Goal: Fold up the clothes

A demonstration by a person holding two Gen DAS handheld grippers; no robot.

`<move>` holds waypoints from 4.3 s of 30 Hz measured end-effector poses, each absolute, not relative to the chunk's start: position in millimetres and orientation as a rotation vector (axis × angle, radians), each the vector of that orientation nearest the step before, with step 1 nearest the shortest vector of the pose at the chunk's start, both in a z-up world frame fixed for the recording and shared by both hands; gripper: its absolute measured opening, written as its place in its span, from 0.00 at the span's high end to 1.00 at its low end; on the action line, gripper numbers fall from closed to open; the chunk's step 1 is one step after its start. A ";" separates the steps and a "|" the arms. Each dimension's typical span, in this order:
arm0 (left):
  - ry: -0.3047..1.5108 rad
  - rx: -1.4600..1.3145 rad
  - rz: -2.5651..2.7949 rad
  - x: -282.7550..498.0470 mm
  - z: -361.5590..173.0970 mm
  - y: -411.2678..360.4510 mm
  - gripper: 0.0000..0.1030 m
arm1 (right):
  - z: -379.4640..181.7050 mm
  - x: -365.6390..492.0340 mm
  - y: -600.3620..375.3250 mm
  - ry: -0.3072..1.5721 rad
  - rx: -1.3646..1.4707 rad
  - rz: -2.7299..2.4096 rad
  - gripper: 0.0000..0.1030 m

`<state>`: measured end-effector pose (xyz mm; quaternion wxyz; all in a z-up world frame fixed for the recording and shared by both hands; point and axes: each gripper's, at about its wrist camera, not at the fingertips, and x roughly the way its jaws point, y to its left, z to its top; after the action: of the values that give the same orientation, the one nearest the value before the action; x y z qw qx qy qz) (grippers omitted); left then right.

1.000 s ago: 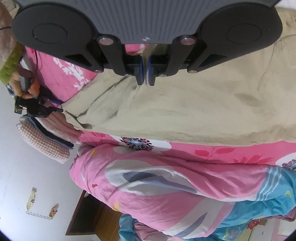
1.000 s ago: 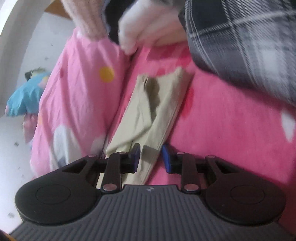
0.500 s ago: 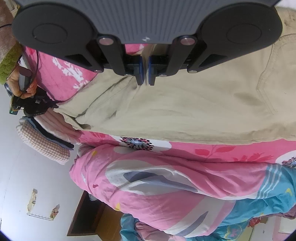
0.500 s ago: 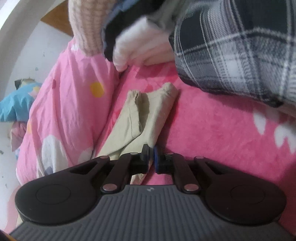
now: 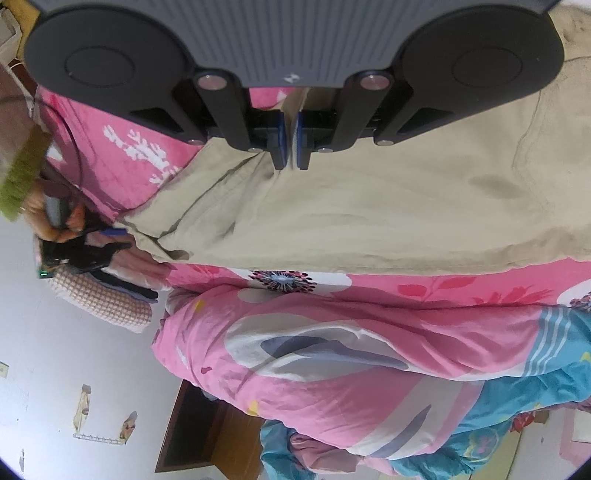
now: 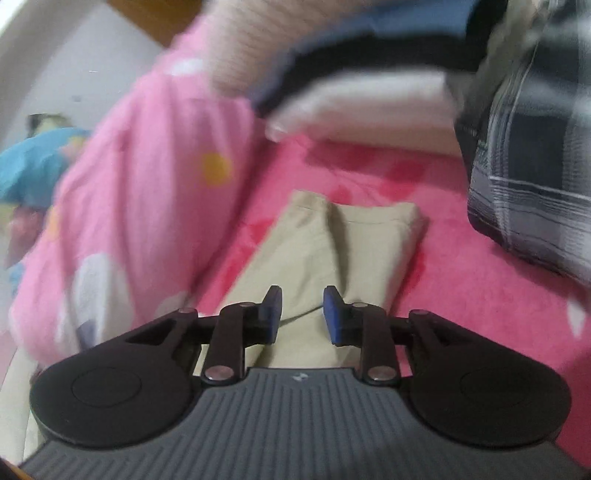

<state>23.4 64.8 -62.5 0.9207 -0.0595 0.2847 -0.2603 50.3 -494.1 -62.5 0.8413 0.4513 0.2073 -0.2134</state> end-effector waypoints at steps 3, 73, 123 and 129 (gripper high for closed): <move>0.568 -0.114 -0.538 21.0 -63.8 64.6 0.94 | -72.9 74.6 -511.1 0.504 0.990 -0.494 0.72; 0.582 -0.228 -0.129 69.9 -70.6 130.6 0.67 | -25.6 67.3 -356.3 0.672 -0.196 0.048 0.82; 0.532 -0.402 -0.191 63.3 -87.6 157.2 0.67 | -44.1 76.3 -435.4 0.585 -0.030 -0.180 0.80; 0.523 -0.438 -0.212 63.0 -89.7 162.3 0.67 | -73.4 97.6 -454.9 0.698 -0.200 -0.432 0.80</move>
<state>63.0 162.3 -89.7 0.9369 -0.2145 0.2558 -0.1039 97.6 -454.9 -73.4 0.9121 -0.0969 0.3389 -0.2095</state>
